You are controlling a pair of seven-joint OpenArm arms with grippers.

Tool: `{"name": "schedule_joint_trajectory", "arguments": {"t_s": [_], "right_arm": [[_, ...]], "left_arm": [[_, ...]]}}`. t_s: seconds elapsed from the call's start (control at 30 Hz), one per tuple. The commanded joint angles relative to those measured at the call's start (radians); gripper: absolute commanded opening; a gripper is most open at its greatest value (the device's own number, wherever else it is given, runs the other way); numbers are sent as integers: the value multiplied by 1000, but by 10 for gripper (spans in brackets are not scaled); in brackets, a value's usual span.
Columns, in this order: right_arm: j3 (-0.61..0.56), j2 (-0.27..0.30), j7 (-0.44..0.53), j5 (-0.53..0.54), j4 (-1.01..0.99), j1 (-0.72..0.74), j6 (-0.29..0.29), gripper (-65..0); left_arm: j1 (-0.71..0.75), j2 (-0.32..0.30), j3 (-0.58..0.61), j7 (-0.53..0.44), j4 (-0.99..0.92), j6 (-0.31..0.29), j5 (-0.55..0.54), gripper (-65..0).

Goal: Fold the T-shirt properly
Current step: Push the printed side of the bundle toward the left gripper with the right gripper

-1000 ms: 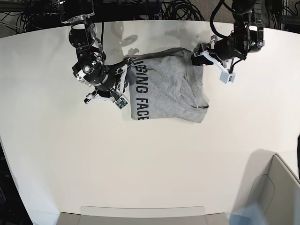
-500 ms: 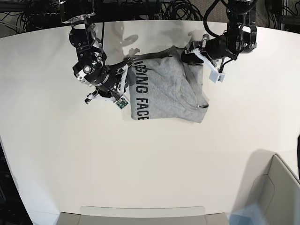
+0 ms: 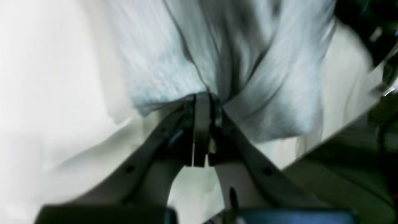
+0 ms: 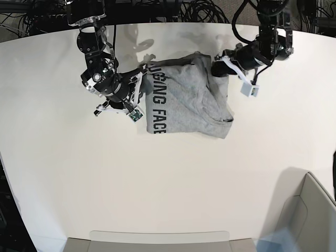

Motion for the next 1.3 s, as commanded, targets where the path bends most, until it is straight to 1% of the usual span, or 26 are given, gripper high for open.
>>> {"name": "schedule_joint_trajectory", "arguments": {"t_s": [0.0, 0.1, 0.27, 0.5, 0.57, 0.67, 0.73, 0.77, 0.83, 0.93, 0.97, 1.03, 1.1, 1.17, 1.23, 1.27], "right_arm": [[3, 0, 17, 5, 22, 14, -5, -555], [3, -1, 17, 8, 22, 14, -5, -555], [3, -4, 17, 8, 20, 14, -5, -555], [-5, -9, 17, 11, 20, 14, -5, -555], [-5, -10, 17, 11, 23, 14, -5, -555], [-5, -10, 18, 11, 23, 17, -5, -555], [-6, -12, 18, 11, 34, 20, -5, -555], [-6, -18, 18, 13, 45, 20, -5, -555], [-6, -43, 18, 13, 72, 22, -5, -555], [-13, -66, 18, 13, 106, 36, -5, -555], [-33, -73, 18, 13, 106, 45, -4, -555], [-72, -73, 18, 13, 98, 62, -4, -555], [-112, -76, 21, 13, 69, 82, -4, -555], [-146, -81, 47, 13, 22, 108, -5, -555], [-168, -87, 84, 13, -30, 123, -10, -555], [-171, -101, 102, 13, -64, 135, -10, -555]], "left_arm": [[8, -9, -34, 5, 28, -5, -9, -650], [9, -7, -106, 39, 40, -10, -9, -650], [9, 4, -198, 50, 40, -10, -9, -650], [9, 1, -200, 53, -22, -5, -3, -650], [9, 1, -206, 76, -44, -5, -2, -649], [14, -1, -211, 82, -49, -5, -2, -548], [17, -2, -221, 80, -49, -4, -2, -509], [17, -2, -244, 85, -49, -4, -2, -504], [18, -1, -298, 87, -49, -4, -2, -509], [18, -1, -367, 88, -47, -4, -5, -537], [18, -1, -382, 88, -47, -4, -6, -551], [20, -1, -387, 100, -47, -7, -6, -594], [29, -1, -385, 150, -47, -10, -8, -650], [34, 2, -384, 191, -39, -11, -8, -650], [34, 4, -381, 209, -27, -11, -8, -650], [34, 2, -366, 214, -12, -13, -8, -650]]}}
